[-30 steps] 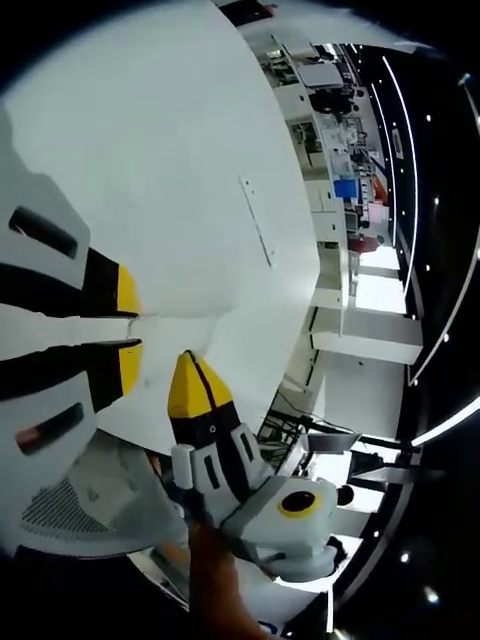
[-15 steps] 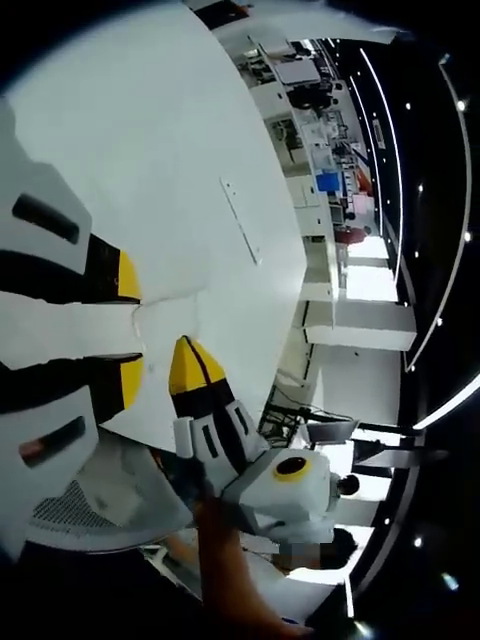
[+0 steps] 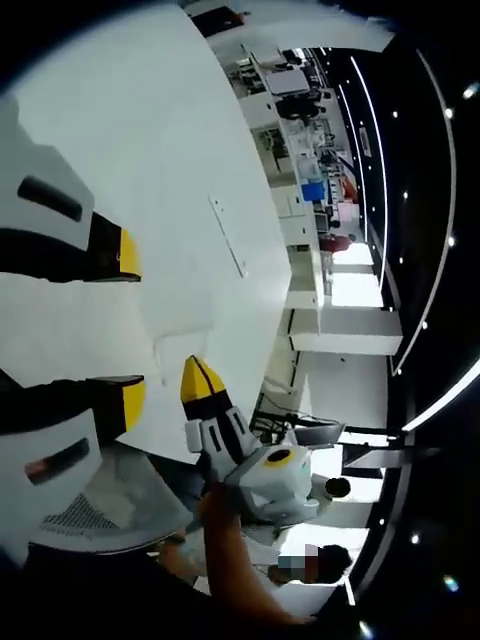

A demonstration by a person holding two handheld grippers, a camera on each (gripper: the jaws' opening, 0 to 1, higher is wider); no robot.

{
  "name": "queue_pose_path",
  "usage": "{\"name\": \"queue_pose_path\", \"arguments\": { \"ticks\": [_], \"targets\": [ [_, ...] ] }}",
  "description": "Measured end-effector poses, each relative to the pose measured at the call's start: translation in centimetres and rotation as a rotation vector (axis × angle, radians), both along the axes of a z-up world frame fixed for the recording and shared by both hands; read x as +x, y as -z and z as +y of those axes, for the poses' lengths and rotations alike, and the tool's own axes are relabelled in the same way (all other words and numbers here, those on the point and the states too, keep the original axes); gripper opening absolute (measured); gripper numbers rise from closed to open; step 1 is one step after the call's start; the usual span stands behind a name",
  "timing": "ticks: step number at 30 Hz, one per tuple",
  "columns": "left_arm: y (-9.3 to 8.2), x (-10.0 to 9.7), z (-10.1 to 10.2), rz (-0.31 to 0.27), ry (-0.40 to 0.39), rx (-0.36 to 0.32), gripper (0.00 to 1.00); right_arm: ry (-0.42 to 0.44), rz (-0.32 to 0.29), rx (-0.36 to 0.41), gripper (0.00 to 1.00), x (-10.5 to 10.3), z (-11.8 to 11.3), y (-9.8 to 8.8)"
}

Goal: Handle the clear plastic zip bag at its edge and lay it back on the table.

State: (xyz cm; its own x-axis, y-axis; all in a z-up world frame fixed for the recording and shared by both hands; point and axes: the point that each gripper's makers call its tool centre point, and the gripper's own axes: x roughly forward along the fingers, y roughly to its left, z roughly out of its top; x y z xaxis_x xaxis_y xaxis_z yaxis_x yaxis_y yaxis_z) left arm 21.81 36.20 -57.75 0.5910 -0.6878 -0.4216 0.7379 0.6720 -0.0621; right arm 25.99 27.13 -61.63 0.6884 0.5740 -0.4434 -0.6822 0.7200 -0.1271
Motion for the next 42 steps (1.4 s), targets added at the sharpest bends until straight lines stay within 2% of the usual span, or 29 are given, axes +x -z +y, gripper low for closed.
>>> {"name": "queue_pose_path", "arguments": {
  "ticks": [9,15,28,42],
  "targets": [
    [0.3,-0.5,1.8,-0.022,-0.025,-0.006,0.45,0.006,-0.022,-0.068,0.00,0.6,-1.0,1.2],
    [1.1,-1.4,2.4,-0.024,-0.007,0.029,0.48,-0.005,-0.022,-0.129,0.00,0.8,-1.4,2.4],
    [2.0,-1.8,3.2,-0.003,-0.018,0.041,0.49,-0.007,0.004,-0.210,0.00,0.8,-1.8,4.7],
    [2.5,-2.5,3.3,-0.001,-0.003,0.046,0.52,-0.009,0.074,-0.201,0.00,1.3,-0.5,7.2]
  ]
}}
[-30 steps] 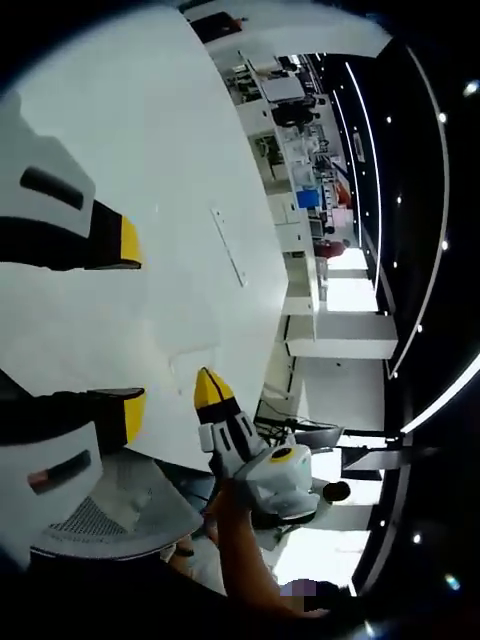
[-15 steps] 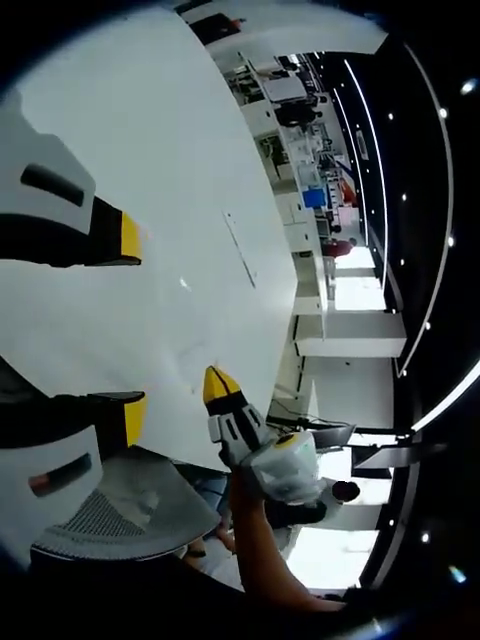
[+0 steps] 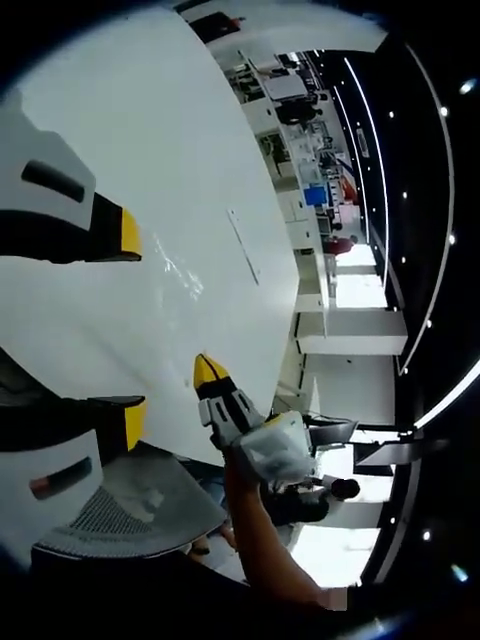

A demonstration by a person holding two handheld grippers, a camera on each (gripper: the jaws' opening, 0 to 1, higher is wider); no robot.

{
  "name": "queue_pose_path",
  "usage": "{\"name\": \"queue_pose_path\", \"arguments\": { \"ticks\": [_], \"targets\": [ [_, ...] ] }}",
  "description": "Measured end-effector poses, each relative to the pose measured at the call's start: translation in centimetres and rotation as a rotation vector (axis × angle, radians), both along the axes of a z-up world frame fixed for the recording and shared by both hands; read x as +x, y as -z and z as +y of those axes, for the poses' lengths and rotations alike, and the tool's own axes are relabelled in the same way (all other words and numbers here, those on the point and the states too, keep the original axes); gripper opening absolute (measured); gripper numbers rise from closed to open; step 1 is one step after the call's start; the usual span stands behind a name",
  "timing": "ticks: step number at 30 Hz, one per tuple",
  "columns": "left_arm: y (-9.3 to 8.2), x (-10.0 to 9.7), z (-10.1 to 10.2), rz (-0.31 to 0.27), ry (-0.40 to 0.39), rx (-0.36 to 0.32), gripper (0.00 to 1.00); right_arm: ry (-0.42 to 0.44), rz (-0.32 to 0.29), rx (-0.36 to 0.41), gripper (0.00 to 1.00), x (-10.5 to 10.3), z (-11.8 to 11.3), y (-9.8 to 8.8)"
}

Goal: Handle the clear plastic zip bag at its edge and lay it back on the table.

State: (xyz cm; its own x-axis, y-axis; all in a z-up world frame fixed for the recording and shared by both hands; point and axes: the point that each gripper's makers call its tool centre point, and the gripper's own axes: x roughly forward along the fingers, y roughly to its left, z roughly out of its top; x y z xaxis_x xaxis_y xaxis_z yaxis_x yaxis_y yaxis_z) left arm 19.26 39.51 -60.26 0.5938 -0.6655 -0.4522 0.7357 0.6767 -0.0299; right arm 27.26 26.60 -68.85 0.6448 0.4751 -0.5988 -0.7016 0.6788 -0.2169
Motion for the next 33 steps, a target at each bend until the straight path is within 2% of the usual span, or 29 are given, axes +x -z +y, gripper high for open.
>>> {"name": "queue_pose_path", "arguments": {
  "ticks": [5,13,16,19,23,26,30,33],
  "targets": [
    [0.4,-0.3,0.4,-0.003,-0.010,-0.001,0.54,-0.016,0.022,0.000,0.00,0.5,0.8,1.1],
    [1.0,-1.0,1.3,-0.007,-0.029,0.000,0.56,-0.071,0.053,-0.052,0.02,0.9,1.6,3.3],
    [1.1,-1.5,1.4,-0.006,-0.038,-0.002,0.56,-0.078,0.105,-0.007,0.03,0.1,2.2,3.4],
    [1.1,-1.8,1.5,-0.012,-0.047,-0.004,0.56,-0.110,0.139,-0.002,0.05,-1.5,2.5,3.7],
    [1.5,-2.2,1.9,-0.010,-0.068,0.008,0.56,-0.152,0.148,-0.021,0.04,-3.1,2.7,4.7],
    [1.6,-2.4,2.2,-0.012,-0.084,0.013,0.56,-0.159,0.156,-0.025,0.04,-3.4,2.9,5.3],
    [1.5,-2.5,2.6,-0.014,-0.099,0.007,0.56,-0.166,0.150,-0.039,0.04,-2.9,3.0,5.8],
    [1.7,-2.6,2.8,-0.012,-0.102,0.012,0.57,-0.157,0.130,-0.050,0.04,-1.8,2.9,5.8]
  ]
}}
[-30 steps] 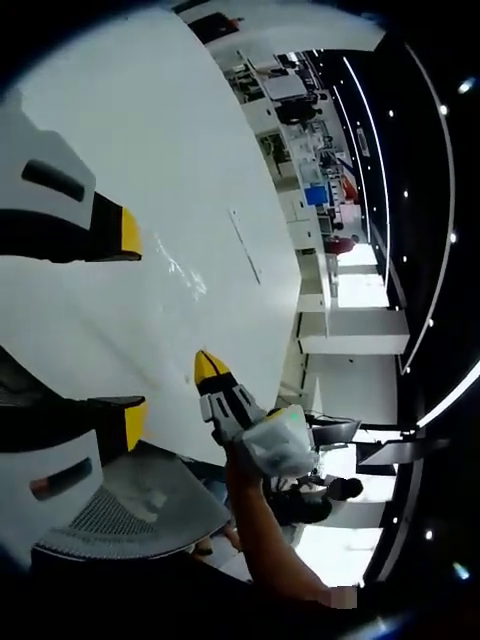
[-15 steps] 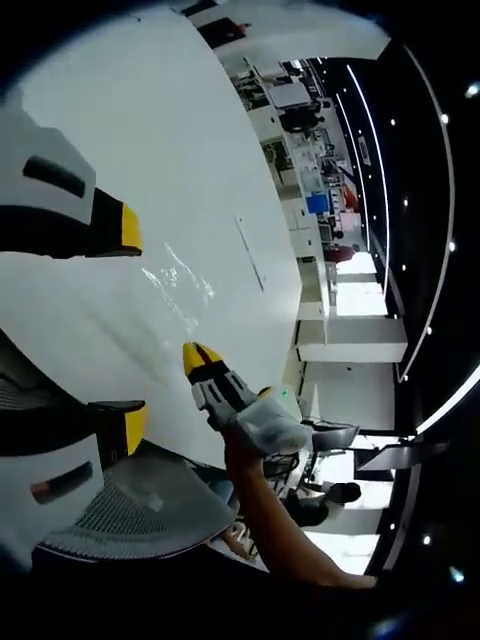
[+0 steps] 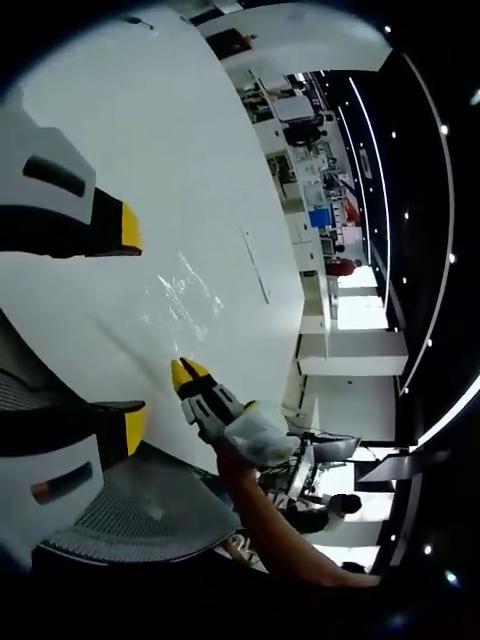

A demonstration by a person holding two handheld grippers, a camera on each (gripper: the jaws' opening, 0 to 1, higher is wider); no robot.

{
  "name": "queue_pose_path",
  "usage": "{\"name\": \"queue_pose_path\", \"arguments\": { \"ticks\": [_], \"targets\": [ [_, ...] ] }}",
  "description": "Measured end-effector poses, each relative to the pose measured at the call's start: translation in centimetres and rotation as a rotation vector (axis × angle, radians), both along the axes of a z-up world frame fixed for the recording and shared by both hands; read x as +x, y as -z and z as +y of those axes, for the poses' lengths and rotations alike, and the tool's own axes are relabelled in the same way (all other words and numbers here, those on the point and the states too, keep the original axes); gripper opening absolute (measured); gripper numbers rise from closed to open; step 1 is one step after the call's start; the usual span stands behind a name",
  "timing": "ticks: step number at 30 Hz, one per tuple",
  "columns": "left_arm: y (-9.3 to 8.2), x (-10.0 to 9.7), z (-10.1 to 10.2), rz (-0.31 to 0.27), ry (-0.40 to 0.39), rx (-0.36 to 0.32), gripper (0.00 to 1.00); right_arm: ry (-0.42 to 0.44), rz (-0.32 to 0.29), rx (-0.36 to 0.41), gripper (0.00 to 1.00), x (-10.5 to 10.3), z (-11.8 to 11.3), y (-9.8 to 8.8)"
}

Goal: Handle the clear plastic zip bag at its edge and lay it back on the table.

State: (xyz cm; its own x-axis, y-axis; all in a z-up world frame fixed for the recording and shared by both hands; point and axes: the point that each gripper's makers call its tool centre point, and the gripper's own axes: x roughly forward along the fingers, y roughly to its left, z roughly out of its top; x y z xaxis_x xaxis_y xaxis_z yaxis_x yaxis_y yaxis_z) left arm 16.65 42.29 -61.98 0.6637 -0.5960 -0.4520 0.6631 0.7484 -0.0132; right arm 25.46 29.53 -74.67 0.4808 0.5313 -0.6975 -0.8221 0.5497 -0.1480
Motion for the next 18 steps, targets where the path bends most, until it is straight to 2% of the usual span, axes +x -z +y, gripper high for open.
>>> {"name": "queue_pose_path", "arguments": {
  "ticks": [5,11,15,18],
  "targets": [
    [0.2,0.1,0.1,-0.001,0.003,0.007,0.57,0.040,-0.017,0.007,0.04,2.1,-0.3,-0.3],
    [0.5,0.6,0.2,-0.005,-0.023,0.001,0.58,0.090,0.005,0.018,0.05,3.7,-0.5,0.3],
    [0.8,0.6,-0.1,-0.005,-0.026,-0.002,0.58,0.100,0.027,0.050,0.07,3.4,-0.1,0.1],
    [1.1,0.6,-0.1,-0.003,-0.030,-0.004,0.59,0.079,0.034,0.063,0.10,2.3,0.0,-0.4]
  ]
}}
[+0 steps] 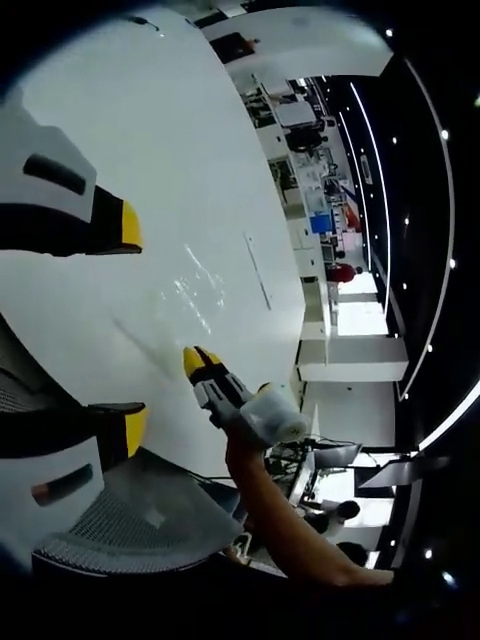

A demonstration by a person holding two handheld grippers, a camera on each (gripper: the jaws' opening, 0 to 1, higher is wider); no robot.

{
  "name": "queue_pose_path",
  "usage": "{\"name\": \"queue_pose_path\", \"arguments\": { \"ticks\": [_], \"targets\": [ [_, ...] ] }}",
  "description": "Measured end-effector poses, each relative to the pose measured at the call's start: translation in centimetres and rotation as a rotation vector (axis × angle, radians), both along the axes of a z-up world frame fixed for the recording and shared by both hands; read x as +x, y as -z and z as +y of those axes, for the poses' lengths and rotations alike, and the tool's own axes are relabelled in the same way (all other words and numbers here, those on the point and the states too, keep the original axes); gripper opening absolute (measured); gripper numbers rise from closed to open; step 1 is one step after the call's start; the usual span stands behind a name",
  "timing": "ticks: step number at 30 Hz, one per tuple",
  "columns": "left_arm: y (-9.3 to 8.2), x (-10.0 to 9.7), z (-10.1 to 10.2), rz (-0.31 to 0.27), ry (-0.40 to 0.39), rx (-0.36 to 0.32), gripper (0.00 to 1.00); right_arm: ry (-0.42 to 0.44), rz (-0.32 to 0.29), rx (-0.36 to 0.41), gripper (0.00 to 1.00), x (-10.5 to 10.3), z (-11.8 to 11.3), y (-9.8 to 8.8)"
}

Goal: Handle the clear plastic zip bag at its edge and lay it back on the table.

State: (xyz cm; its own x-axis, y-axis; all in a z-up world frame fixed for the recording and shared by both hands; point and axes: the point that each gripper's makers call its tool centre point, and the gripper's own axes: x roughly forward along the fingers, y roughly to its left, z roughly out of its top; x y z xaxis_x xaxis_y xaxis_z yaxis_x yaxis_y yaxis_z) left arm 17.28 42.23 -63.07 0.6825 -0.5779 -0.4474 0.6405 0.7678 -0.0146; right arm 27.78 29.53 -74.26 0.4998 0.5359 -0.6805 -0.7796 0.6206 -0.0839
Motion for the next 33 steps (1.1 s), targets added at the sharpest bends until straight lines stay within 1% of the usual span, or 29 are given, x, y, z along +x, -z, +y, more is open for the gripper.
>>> {"name": "queue_pose_path", "arguments": {
  "ticks": [1,4,6,8,11,14,16,18,20,23,27,33],
  "targets": [
    [0.1,0.1,0.1,0.000,-0.002,-0.002,0.60,-0.004,-0.004,0.004,0.10,-0.3,-0.1,-0.3],
    [0.4,0.3,0.3,-0.004,-0.004,-0.003,0.61,-0.005,0.008,0.031,0.16,-0.9,-0.2,-0.7],
    [0.6,0.4,0.4,-0.004,-0.002,-0.003,0.62,-0.007,0.011,0.034,0.20,-1.4,-0.5,-0.8],
    [0.8,0.4,0.4,-0.007,0.008,0.010,0.61,-0.003,0.009,0.045,0.22,-1.7,-0.8,-1.1],
    [1.1,0.4,0.2,-0.005,0.028,0.026,0.62,0.026,0.013,0.082,0.25,-2.4,-1.4,-1.9],
    [1.2,0.6,-0.2,-0.001,0.038,0.009,0.63,0.050,0.012,0.106,0.30,-2.9,-2.1,-2.7],
    [1.3,0.7,-0.4,-0.002,0.041,0.010,0.66,0.065,0.006,0.115,0.31,-3.1,-2.7,-3.1],
    [1.6,0.7,-0.5,-0.002,0.047,0.016,0.68,0.093,0.005,0.144,0.35,-3.3,-3.2,-3.7],
    [1.8,0.7,-0.7,0.003,0.052,0.017,0.70,0.111,0.001,0.157,0.40,-3.5,-3.9,-4.2],
    [2.1,0.4,-1.0,0.017,0.057,0.004,0.71,0.142,-0.021,0.190,0.46,-3.9,-5.0,-5.2],
    [2.1,0.0,-1.2,0.017,0.062,-0.001,0.72,0.164,-0.035,0.217,0.52,-4.6,-6.4,-5.8],
    [2.2,-0.6,-0.9,0.013,0.064,-0.011,0.74,0.169,-0.067,0.254,0.63,-5.8,-7.6,-6.6]
  ]
}}
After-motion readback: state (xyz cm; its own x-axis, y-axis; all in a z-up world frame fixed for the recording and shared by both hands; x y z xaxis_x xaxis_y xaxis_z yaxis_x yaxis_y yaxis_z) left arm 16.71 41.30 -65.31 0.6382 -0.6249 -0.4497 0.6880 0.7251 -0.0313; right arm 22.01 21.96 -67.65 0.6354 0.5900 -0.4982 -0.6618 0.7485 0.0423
